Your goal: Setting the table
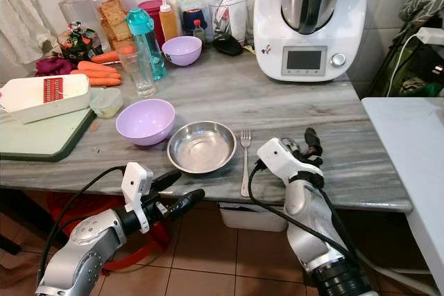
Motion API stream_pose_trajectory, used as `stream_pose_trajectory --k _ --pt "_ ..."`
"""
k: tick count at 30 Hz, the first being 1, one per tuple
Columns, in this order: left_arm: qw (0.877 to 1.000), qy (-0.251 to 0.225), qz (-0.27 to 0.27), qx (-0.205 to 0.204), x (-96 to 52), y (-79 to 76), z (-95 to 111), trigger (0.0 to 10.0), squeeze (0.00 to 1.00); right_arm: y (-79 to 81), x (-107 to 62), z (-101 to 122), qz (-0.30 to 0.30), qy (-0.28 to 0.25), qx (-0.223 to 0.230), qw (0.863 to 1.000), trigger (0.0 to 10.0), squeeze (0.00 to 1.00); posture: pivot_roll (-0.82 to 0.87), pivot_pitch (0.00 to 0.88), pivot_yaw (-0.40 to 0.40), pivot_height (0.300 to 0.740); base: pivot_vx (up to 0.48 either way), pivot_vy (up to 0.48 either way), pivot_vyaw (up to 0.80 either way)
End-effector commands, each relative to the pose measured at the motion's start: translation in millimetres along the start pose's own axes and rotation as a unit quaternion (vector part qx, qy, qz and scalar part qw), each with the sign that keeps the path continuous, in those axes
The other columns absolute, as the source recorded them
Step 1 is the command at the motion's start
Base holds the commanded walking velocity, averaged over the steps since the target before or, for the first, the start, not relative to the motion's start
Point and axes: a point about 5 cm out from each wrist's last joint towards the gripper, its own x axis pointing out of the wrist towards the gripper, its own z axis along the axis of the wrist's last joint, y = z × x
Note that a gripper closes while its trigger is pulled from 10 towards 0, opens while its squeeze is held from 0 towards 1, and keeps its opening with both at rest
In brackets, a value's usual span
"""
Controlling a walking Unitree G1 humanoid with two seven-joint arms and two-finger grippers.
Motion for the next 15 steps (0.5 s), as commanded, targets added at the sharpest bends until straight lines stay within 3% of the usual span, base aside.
stream_pose_trajectory --k 1,2,6,8,9,10,15 --pt "1.000 -0.002 0.003 0.011 -0.5 2.3 3 10.0 0.00 -8.8 -1.5 5 -0.025 -0.004 0.043 0.999 10.0 0.00 -0.03 0.000 0.086 0.740 0.000 0.000 0.00" --pt "1.000 -0.002 0.003 0.011 -0.8 2.4 3 10.0 0.00 -10.9 -4.1 3 -0.032 0.008 0.077 0.996 10.0 0.00 -0.03 0.000 0.086 0.740 0.000 0.000 0.00" --pt "1.000 -0.002 0.003 0.012 -0.7 2.5 4 10.0 0.00 -8.5 -11.4 -5 -0.035 0.025 0.107 0.993 10.0 0.00 -0.02 0.000 0.086 0.740 0.000 0.000 0.00" --pt "1.000 -0.002 0.003 0.013 -0.8 3.0 4 10.0 0.00 -5.4 -15.5 -8 -0.030 0.038 0.154 0.987 10.0 0.00 -0.02 0.000 0.086 0.740 0.000 0.000 0.00" --pt "1.000 -0.002 0.003 0.013 -0.8 3.0 4 10.0 0.00 -5.4 -15.5 -8 -0.030 0.038 0.154 0.987 10.0 0.00 -0.02 0.000 0.086 0.740 0.000 0.000 0.00" --pt "1.000 -0.002 0.003 0.015 -0.8 3.5 5 10.0 0.00 -2.5 -17.6 -10 -0.020 0.048 0.198 0.979 10.0 0.00 -0.02 0.000 0.086 0.740 0.000 0.000 0.00" --pt "1.000 -0.002 0.001 0.018 -0.6 4.1 5 10.0 0.00 -3.6 -14.3 -10 0.001 0.048 0.311 0.949 10.0 0.00 -0.03 0.000 0.094 0.740 0.000 0.000 0.00"
